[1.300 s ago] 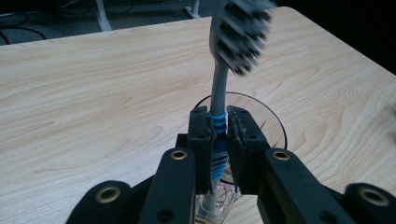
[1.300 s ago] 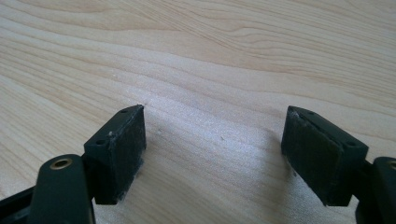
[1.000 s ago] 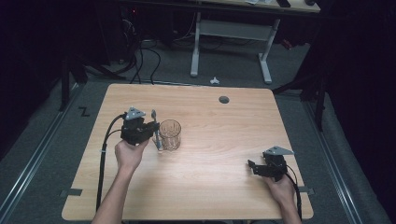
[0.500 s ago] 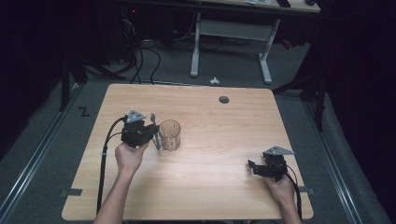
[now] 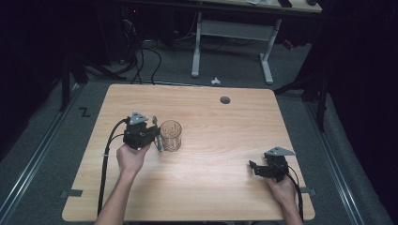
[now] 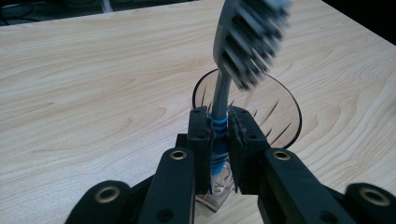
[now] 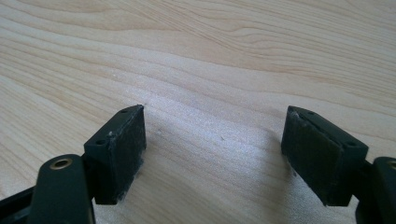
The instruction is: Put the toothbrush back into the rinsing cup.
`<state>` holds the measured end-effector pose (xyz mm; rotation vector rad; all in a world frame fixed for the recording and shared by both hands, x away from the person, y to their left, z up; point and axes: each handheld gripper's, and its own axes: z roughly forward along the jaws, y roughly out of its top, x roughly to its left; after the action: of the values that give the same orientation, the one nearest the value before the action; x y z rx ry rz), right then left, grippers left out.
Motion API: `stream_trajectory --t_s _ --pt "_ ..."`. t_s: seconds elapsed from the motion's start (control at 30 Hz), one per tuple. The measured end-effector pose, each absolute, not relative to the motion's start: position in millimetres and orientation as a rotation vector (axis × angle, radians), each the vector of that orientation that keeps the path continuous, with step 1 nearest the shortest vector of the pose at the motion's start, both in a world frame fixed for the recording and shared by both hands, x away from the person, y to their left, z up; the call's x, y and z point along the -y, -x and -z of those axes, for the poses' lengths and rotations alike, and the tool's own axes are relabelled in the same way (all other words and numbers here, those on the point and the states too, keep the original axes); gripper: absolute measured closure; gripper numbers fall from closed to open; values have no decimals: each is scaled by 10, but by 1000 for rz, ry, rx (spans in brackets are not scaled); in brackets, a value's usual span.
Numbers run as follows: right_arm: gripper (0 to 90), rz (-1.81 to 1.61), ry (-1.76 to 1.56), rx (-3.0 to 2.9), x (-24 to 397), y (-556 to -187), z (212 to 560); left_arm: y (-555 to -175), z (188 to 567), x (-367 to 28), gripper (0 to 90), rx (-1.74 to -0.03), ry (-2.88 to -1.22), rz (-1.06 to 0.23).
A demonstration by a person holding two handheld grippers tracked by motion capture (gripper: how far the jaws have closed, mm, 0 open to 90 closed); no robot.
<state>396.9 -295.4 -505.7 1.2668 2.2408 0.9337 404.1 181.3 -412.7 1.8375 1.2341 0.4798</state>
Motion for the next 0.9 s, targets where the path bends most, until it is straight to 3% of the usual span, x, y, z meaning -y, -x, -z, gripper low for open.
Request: stream_trajectory --t_s 0.27,0.7,0.9 --pt "221 -934 -1268 -2241 2954 -3969 5056 -4041 4135 -1793 782 -1235 -1848 -477" --pt "221 -934 -1268 -2241 2954 -3969 5056 -3993 4083 -1823 593 -1226 -1834 -501" --pt "221 -934 -1268 -2241 2954 -3969 5056 -3945 4037 -1852 553 -1222 -1824 -528"
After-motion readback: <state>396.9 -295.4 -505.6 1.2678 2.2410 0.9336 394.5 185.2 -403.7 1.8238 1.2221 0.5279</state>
